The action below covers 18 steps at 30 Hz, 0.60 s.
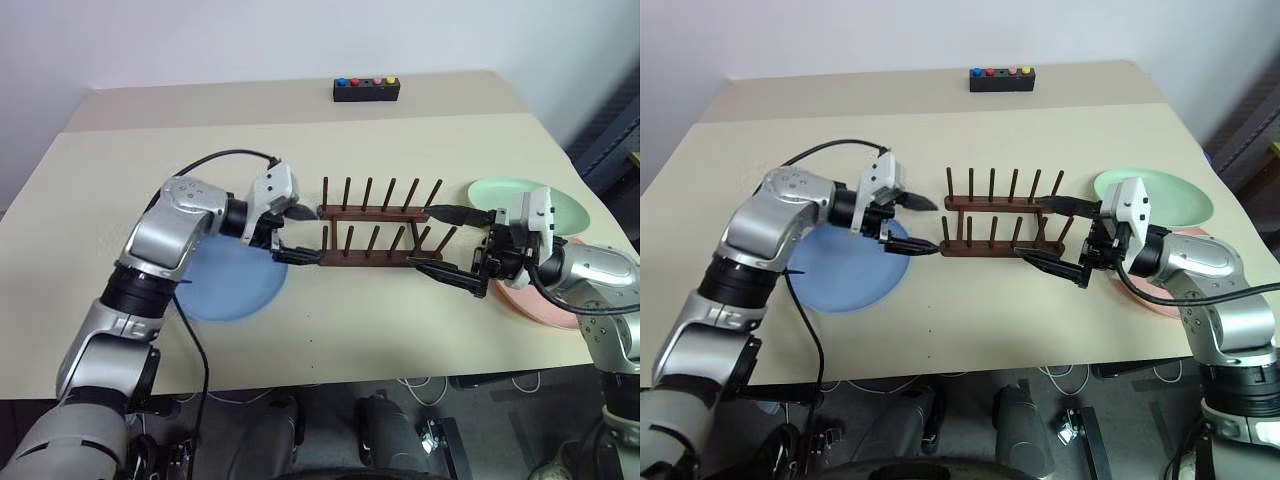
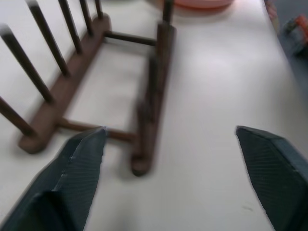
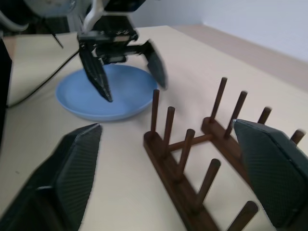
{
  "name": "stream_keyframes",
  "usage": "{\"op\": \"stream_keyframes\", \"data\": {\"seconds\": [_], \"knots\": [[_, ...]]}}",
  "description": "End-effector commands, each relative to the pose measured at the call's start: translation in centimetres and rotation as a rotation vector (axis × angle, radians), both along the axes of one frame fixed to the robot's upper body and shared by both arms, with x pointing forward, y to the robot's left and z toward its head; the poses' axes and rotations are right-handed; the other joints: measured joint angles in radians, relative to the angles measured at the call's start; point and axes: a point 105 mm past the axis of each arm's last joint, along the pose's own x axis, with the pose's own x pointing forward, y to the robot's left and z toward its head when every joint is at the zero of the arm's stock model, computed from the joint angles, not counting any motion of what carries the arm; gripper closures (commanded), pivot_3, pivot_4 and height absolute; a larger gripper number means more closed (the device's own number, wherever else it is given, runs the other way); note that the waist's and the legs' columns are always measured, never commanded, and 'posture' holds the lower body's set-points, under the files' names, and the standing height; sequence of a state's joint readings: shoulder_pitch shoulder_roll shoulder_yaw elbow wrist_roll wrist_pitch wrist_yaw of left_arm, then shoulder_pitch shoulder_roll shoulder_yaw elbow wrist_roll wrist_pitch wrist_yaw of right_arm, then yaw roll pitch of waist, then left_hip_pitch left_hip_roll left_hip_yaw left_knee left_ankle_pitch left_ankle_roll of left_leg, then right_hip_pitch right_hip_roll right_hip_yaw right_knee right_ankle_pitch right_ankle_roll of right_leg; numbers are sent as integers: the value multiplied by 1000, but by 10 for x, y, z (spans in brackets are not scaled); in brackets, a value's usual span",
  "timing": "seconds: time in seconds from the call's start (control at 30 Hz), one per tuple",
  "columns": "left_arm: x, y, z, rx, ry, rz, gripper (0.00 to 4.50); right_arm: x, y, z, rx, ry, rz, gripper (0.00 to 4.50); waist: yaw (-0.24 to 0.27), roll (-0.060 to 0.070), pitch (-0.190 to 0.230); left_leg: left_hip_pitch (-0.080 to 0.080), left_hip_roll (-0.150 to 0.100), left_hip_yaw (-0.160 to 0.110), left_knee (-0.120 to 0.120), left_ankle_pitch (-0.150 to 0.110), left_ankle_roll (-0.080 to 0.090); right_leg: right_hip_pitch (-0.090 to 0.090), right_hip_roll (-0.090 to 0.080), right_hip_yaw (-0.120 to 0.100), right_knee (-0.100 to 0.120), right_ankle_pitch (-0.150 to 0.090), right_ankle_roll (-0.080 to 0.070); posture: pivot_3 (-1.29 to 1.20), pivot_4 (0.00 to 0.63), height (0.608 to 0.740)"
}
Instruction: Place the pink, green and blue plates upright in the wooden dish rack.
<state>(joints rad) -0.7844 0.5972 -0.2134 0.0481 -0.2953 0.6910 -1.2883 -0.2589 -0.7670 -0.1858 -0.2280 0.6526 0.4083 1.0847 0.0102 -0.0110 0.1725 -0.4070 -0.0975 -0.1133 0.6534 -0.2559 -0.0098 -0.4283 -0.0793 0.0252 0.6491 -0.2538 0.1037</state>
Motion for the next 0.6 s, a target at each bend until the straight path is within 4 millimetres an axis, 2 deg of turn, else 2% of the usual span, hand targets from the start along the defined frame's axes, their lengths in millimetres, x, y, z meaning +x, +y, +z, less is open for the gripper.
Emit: {"op": "stream_keyframes", "data": {"seconds": [0.03, 0.13, 0.2, 0.27, 0.37, 0.43, 0.5, 0.6], "knots": [[-8, 4, 33, -86, -41, -10, 1903, -2, -2, 13, 18, -30, 18, 1864, 2, 0, 0, 0, 0, 0, 0, 0, 0, 0, 0, 0, 0, 0, 0, 0, 150, 740], [-18, -4, 44, -175, -2, -49, 3447, -4, -2, 12, 15, -27, 35, 3388, 3, 0, 0, 0, 0, 0, 1, 0, 0, 0, -1, 0, 0, 0, 0, 0, 150, 740], [-23, -11, 30, -129, 14, -72, 4476, -4, -4, 0, -61, -11, 31, 4420, 3, 0, 0, 0, 0, 0, 1, 0, 0, 1, -1, 0, 0, 0, 0, 0, 150, 740], [-24, -16, 12, -48, -3, -79, 4494, -1, -8, -20, -187, 14, 8, 4467, 2, 0, 0, 0, 0, 0, 0, 0, -1, 1, -1, 0, 0, 0, 0, 0, 150, 740], [-25, -25, 7, -21, -5, -101, 4494, 8, -20, -44, -358, 12, -48, 4467, 1, 0, 0, 0, 0, 0, 0, 1, -2, 1, 0, 0, 0, 0, 0, 0, 150, 740], [-25, -30, -5, 50, -6, -112, 4494, 14, -21, -48, -408, -20, -64, 4467, 1, 0, 0, 0, 0, 1, 0, 1, -2, 0, 0, 0, 0, 0, 0, 0, 150, 740], [-19, -33, -20, 154, -84, -116, 4494, 18, -17, -52, -440, -31, -62, 4467, 1, 0, 0, 0, 0, 1, 0, 2, -3, 0, 0, 0, 0, 0, 0, 0, 150, 740], [-14, -44, -26, 183, -138, -129, 4494, 20, -18, -67, -521, -26, -50, 4467, 1, 0, 0, 0, 0, 1, 0, 2, -4, 0, 0, 0, 0, 0, 0, 0, 150, 740]]}}
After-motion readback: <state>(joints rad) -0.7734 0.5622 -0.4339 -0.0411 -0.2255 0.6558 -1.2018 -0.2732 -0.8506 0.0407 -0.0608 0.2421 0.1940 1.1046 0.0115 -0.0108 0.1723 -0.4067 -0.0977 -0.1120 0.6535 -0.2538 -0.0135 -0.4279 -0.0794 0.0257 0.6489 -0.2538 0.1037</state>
